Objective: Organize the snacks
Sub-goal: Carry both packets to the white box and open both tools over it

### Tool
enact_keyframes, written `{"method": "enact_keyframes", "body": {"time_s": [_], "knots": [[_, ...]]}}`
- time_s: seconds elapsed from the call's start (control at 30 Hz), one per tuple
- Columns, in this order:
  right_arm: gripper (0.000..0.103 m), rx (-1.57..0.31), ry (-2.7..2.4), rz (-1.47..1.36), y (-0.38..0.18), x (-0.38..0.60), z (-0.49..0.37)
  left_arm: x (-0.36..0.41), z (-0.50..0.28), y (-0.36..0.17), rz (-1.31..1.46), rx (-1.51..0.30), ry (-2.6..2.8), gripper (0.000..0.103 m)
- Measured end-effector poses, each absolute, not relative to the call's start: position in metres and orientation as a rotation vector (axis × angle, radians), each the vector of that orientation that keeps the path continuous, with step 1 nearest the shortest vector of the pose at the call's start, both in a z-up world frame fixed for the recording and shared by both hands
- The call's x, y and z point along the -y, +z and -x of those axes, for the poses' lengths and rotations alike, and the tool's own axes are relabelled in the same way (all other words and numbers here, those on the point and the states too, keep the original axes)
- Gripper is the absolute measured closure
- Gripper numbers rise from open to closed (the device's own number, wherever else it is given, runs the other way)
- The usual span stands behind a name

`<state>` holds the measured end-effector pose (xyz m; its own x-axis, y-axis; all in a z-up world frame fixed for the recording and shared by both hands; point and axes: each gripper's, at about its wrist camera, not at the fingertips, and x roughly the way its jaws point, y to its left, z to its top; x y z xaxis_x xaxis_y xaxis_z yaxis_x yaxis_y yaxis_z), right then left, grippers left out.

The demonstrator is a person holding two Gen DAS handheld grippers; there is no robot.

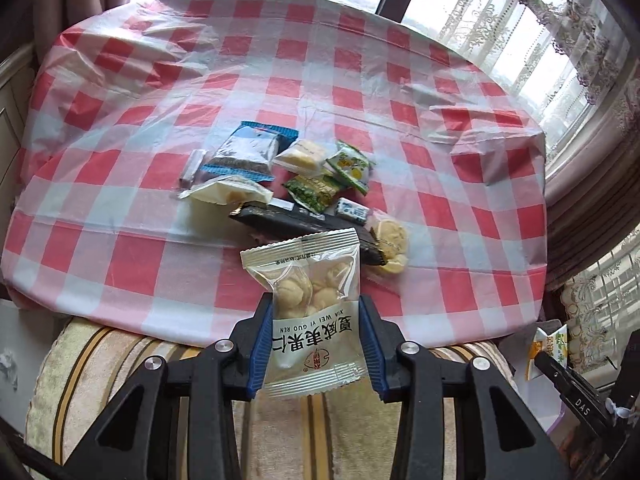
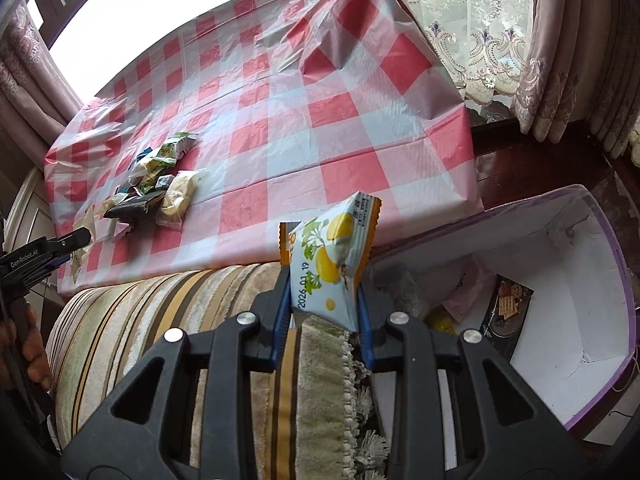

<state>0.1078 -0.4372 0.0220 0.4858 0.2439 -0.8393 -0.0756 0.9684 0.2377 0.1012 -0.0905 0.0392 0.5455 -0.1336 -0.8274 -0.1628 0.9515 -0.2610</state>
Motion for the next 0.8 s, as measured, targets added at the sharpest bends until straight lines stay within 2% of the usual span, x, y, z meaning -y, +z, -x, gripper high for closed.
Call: {"method": "enact_keyframes", "body": {"time_s": [0.43, 0.77, 0.8], "knots": [[0.070, -1.086, -0.010, -0.257, -0.002, 0.523, -0.095, 0.271, -0.118, 0.039, 0.194, -1.049, -0.508, 0.061], [0.067, -1.109, -0.084, -0.308, -0.012, 0.562, -0.089, 0.350, -0.103, 0.019, 0.119, -1.187, -0.765, 0.059], [0.066, -1.109, -0.089, -0.312, -0.012, 0.563, -0.089, 0.355, -0.101, 0.016, 0.122, -1.209, -0.791, 0.056]]}}
